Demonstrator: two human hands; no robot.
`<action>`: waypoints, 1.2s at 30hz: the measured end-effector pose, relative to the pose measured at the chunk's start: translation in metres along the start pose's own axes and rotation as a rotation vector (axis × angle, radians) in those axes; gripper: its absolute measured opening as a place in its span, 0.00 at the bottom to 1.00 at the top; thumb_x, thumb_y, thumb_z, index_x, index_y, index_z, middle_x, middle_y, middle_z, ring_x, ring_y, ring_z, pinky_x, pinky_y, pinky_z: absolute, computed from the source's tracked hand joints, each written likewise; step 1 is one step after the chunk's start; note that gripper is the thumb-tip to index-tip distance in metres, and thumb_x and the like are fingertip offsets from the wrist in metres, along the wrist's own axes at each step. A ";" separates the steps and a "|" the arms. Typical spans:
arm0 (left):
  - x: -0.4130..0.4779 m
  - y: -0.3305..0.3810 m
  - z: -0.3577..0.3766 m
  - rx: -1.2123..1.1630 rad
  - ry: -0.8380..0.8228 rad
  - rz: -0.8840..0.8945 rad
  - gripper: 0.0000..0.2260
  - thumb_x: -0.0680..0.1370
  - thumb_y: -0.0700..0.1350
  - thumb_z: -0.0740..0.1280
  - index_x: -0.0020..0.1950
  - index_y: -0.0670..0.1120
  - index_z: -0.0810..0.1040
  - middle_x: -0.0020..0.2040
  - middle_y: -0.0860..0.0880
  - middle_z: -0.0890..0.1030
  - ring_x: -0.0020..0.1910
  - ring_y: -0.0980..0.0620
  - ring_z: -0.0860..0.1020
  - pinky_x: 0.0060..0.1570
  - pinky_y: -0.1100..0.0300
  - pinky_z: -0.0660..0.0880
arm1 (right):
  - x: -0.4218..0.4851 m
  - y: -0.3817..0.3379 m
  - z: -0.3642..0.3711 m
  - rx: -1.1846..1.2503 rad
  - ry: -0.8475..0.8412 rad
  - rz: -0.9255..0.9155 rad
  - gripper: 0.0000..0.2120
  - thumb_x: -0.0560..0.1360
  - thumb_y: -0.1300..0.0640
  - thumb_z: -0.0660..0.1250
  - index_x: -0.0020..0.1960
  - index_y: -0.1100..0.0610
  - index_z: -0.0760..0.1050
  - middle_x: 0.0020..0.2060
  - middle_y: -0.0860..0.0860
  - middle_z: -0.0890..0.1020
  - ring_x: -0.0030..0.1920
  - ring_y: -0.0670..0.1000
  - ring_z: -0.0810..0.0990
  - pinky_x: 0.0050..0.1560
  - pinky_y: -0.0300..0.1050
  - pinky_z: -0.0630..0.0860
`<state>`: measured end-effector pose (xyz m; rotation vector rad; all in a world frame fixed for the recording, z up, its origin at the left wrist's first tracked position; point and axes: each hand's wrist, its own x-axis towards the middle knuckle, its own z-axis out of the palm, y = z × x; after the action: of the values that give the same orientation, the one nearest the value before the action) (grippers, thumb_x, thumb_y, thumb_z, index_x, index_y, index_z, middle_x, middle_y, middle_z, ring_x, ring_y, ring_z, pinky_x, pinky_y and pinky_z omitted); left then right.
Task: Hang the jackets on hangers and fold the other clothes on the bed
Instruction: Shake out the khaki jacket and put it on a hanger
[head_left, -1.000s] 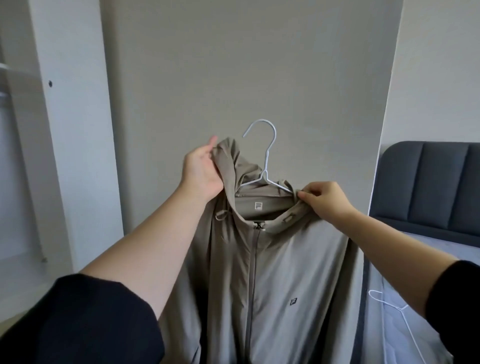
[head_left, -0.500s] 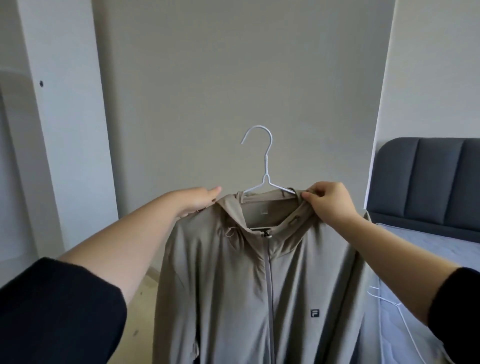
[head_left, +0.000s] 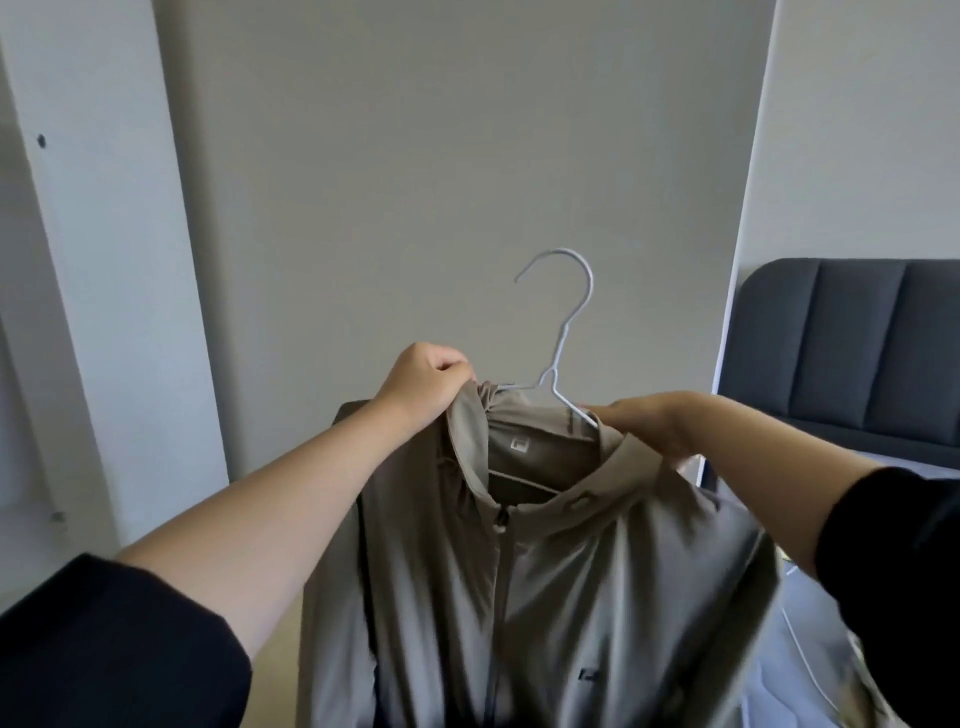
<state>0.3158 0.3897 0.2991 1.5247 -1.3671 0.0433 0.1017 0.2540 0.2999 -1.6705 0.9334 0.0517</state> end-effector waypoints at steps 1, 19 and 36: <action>-0.001 0.002 0.002 -0.011 -0.010 0.035 0.16 0.74 0.36 0.63 0.27 0.49 0.76 0.27 0.52 0.75 0.29 0.61 0.72 0.34 0.69 0.67 | 0.003 0.001 0.007 -0.018 -0.034 0.004 0.25 0.80 0.45 0.56 0.42 0.62 0.82 0.40 0.56 0.85 0.41 0.53 0.84 0.48 0.47 0.78; -0.011 -0.018 -0.003 0.056 -0.222 0.055 0.22 0.77 0.48 0.67 0.28 0.49 0.59 0.26 0.54 0.55 0.27 0.55 0.55 0.31 0.58 0.52 | -0.017 -0.022 -0.050 -0.263 1.233 -0.254 0.04 0.72 0.65 0.62 0.40 0.60 0.72 0.36 0.51 0.75 0.36 0.51 0.74 0.35 0.39 0.72; -0.013 -0.011 0.018 0.073 -0.087 0.044 0.14 0.79 0.40 0.59 0.53 0.53 0.81 0.17 0.57 0.66 0.19 0.56 0.60 0.23 0.67 0.57 | 0.015 -0.017 0.030 0.150 -0.116 -0.470 0.13 0.78 0.65 0.55 0.47 0.60 0.79 0.39 0.52 0.84 0.40 0.48 0.83 0.44 0.39 0.79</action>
<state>0.3090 0.3842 0.2758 1.5733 -1.4824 0.0548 0.1344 0.2712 0.2963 -1.6880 0.4305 -0.2311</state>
